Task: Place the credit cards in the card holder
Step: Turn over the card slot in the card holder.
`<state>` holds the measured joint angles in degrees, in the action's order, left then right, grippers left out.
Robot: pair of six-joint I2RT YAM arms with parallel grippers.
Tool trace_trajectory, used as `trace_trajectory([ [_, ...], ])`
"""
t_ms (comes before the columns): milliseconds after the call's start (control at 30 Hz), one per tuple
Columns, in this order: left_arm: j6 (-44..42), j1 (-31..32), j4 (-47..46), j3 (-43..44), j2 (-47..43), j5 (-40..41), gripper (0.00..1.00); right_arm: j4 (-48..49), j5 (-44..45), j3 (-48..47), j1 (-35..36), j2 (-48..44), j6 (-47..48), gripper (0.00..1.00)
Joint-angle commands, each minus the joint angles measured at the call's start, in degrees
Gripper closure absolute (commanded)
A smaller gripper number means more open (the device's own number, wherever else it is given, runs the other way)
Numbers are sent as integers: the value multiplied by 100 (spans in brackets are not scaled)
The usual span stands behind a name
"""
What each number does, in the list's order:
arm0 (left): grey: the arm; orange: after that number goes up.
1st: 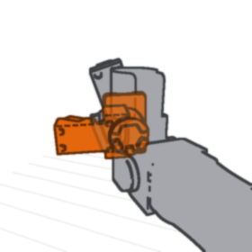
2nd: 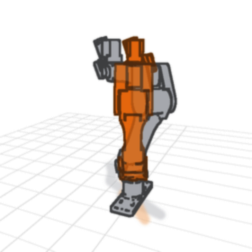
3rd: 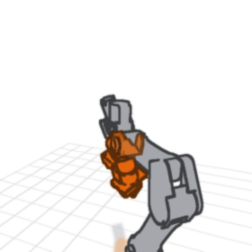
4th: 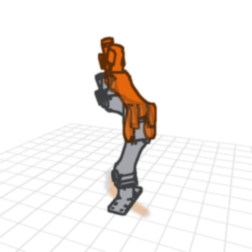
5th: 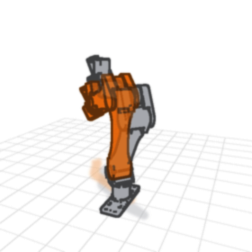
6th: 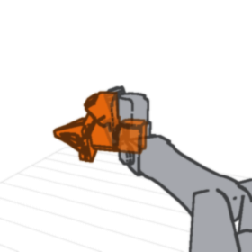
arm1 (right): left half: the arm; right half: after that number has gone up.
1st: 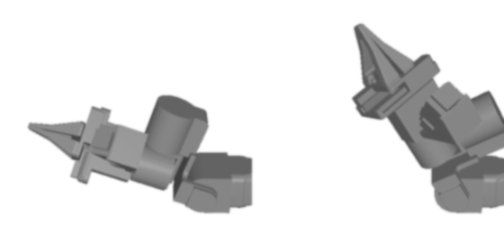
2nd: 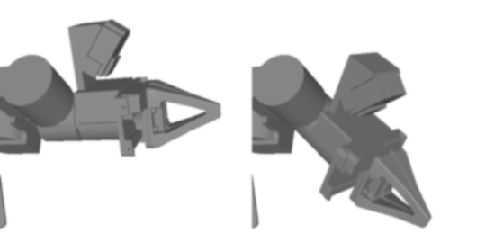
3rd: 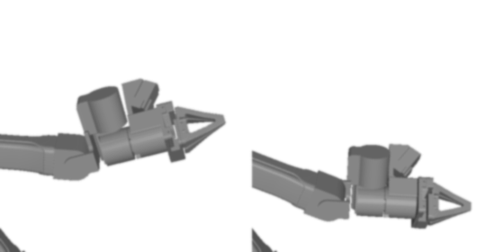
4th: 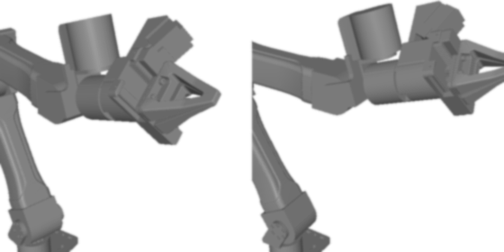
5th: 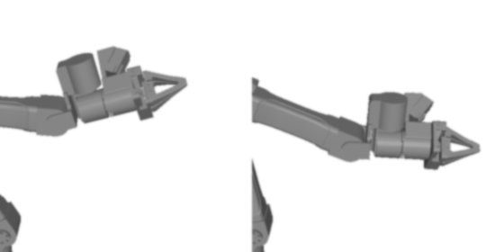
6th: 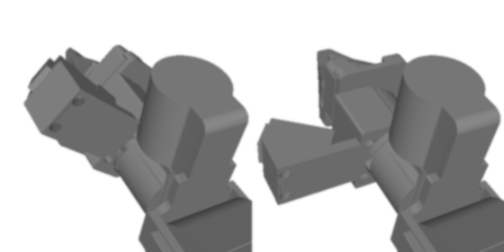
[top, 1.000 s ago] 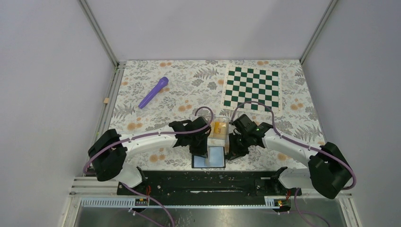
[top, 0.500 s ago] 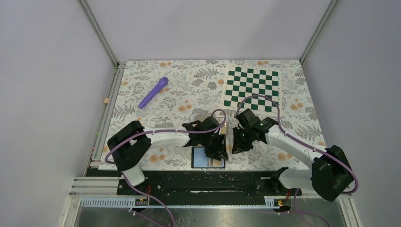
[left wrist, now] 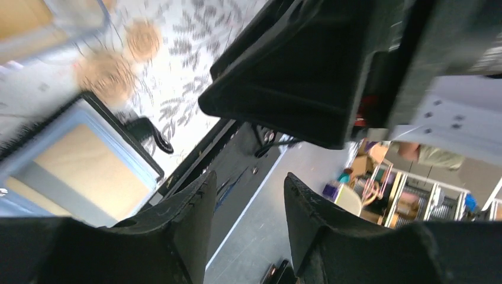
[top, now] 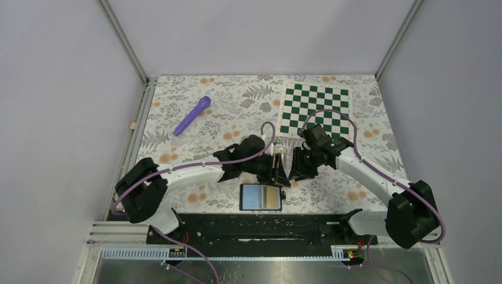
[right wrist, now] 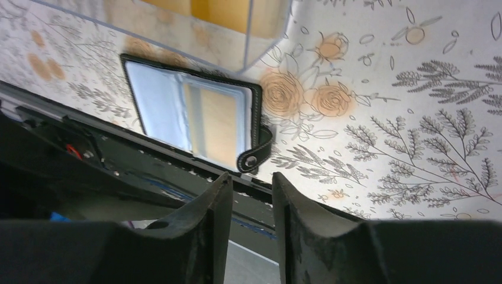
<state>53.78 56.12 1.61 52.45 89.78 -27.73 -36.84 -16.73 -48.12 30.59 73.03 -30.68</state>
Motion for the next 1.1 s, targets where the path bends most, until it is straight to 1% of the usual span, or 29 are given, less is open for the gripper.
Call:
trace_trajectory([
  [0, -86, -652, -529, -77, -633, -201, 54, -46, -336, -557, -158, 208, 67, 60],
  [100, -388, -1237, 263, 243, -749, -76, 54, -45, -473, -845, -246, 449, 44, 54],
  [200, -982, -1643, 1285, 822, -554, 58, 51, -38, -527, -1172, -310, 788, 27, 47],
  [267, -1374, -1826, 2032, 1330, -185, 111, 51, -49, -606, -1476, -352, 1127, 75, 44],
  [333, -1715, -1924, 2655, 1871, 218, 200, 52, -179, -673, -1868, -385, 1521, 204, 44],
  [433, -1909, -1940, 3212, 2531, 894, 161, 55, -672, -535, -2494, -396, 2084, 570, 44],
  [533, -1820, -1930, 3279, 2847, 1404, 144, 59, -1039, -230, -2903, -440, 2303, 844, 44],
  [600, -1727, -1925, 3284, 3012, 1694, 87, 63, -1108, -66, -2941, -528, 2267, 920, 43],
  [667, -1707, -1889, 3285, 3120, 1872, 175, 64, -1042, -45, -2847, -613, 2237, 934, 43],
  [767, -1700, -1885, 3336, 3172, 2077, 399, 64, -994, -219, -2683, -675, 2370, 983, 43],
  [867, -1652, -1888, 3338, 3168, 2277, 575, 64, -746, -622, -2442, -677, 2521, 977, 43],
  [967, -1616, -1887, 3222, 3183, 2488, 600, 65, -365, -964, -2210, -692, 2631, 830, 44],
  [1067, -1544, -1887, 3063, 3207, 2664, 484, 67, -160, -1109, -2168, -694, 2835, 713, 48],
])
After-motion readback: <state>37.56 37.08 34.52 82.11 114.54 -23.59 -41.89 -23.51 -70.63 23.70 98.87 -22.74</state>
